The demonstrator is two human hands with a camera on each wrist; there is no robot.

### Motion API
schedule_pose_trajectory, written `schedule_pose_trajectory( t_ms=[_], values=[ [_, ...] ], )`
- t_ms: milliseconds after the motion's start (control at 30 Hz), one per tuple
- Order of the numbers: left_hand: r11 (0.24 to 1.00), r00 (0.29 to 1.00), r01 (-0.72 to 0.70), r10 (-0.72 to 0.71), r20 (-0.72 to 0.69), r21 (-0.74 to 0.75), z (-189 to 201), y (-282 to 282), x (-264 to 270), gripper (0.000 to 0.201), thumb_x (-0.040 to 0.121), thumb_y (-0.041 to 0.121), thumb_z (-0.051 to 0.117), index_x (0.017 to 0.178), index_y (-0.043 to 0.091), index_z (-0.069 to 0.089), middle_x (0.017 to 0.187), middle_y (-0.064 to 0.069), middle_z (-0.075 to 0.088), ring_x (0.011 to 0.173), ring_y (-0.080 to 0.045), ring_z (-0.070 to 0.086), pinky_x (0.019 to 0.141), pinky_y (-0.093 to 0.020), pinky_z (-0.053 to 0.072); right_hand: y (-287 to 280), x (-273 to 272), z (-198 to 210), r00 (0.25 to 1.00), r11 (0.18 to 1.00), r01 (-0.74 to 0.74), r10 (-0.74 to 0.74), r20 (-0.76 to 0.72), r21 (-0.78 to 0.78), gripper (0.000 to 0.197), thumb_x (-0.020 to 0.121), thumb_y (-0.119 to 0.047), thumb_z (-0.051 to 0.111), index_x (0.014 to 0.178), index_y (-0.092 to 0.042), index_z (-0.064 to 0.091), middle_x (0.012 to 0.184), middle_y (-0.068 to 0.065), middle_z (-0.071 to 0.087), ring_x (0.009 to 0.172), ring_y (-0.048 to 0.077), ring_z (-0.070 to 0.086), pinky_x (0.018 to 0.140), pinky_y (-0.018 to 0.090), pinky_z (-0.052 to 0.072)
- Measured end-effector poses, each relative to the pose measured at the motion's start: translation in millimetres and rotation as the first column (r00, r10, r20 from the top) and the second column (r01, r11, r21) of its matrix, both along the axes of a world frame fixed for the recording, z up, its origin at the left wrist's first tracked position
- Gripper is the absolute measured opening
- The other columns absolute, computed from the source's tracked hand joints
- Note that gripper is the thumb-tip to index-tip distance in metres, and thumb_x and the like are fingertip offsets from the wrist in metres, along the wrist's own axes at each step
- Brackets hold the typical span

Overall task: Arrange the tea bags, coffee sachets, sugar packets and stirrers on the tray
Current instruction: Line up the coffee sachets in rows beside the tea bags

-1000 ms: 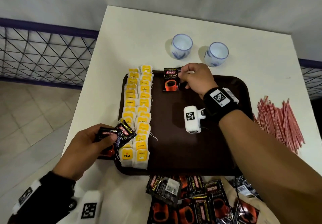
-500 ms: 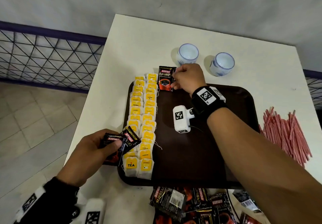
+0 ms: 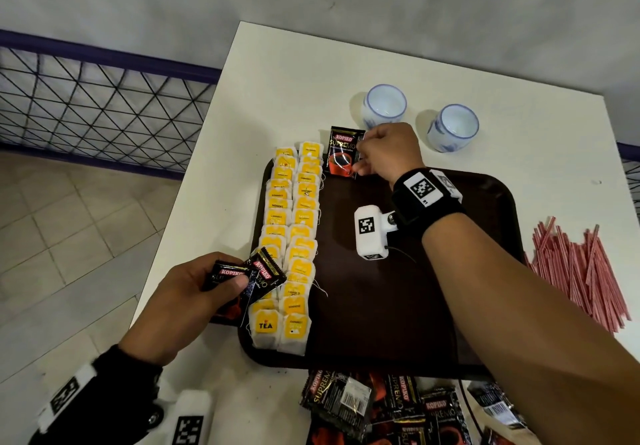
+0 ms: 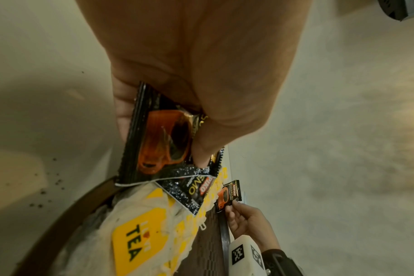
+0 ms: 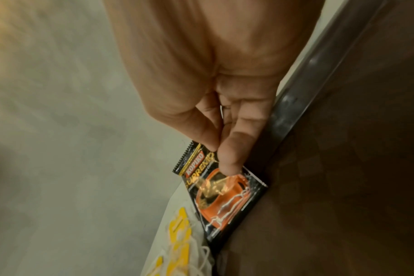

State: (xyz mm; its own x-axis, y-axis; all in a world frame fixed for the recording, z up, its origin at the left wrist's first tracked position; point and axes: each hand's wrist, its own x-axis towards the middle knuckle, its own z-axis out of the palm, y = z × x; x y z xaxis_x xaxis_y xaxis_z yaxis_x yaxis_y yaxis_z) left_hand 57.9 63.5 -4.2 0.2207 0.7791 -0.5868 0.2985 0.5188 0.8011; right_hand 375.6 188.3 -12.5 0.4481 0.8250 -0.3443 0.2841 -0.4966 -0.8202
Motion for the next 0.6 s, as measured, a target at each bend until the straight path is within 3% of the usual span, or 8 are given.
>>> schedule_pose_trajectory(
  t_ms=[233,500,600],
  values=[
    [1.000,1.000,0.000,0.000,-0.003,0.002,0.8,0.9,-0.7,0.020,0.090,0.003,0.067,0.088,0.021,0.076,0.088,-0.014,0.076,0.079,-0.034,0.074,0.077,-0.054,0.061,6.1,-8.0,4.0,1.000,0.999,-0.029,0.029,0.011,-0.020,0.015,0.083,0.000,0.056,0.072,-0.009,0.061,0.044,0.003,0.061,0.055,0.030,0.072,0.067,0.048,0.063],
    [1.000,1.000,0.001,0.000,-0.007,0.022,-0.1,4.5,-1.0,0.020,0.090,0.003,0.067,0.088,0.020,0.076,0.088,-0.015,0.076,0.078,-0.033,0.073,0.079,-0.055,0.060,4.2,-6.0,1.5,1.000,1.000,-0.020,0.020,-0.016,-0.016,0.012,0.083,-0.004,0.058,0.072,-0.007,0.060,0.053,0.006,0.065,0.058,0.032,0.073,0.074,0.054,0.061],
    [1.000,1.000,-0.007,0.007,0.000,0.030,0.5,6.3,-1.1,0.017,0.090,0.003,0.067,0.092,0.017,0.076,0.089,-0.015,0.076,0.079,-0.033,0.073,0.081,-0.056,0.060,0.1,-4.7,1.7,0.999,1.000,-0.024,0.024,-0.038,0.000,0.005,0.083,-0.003,0.059,0.078,-0.006,0.060,0.062,0.013,0.062,0.057,0.032,0.072,0.075,0.058,0.059]
  ],
)
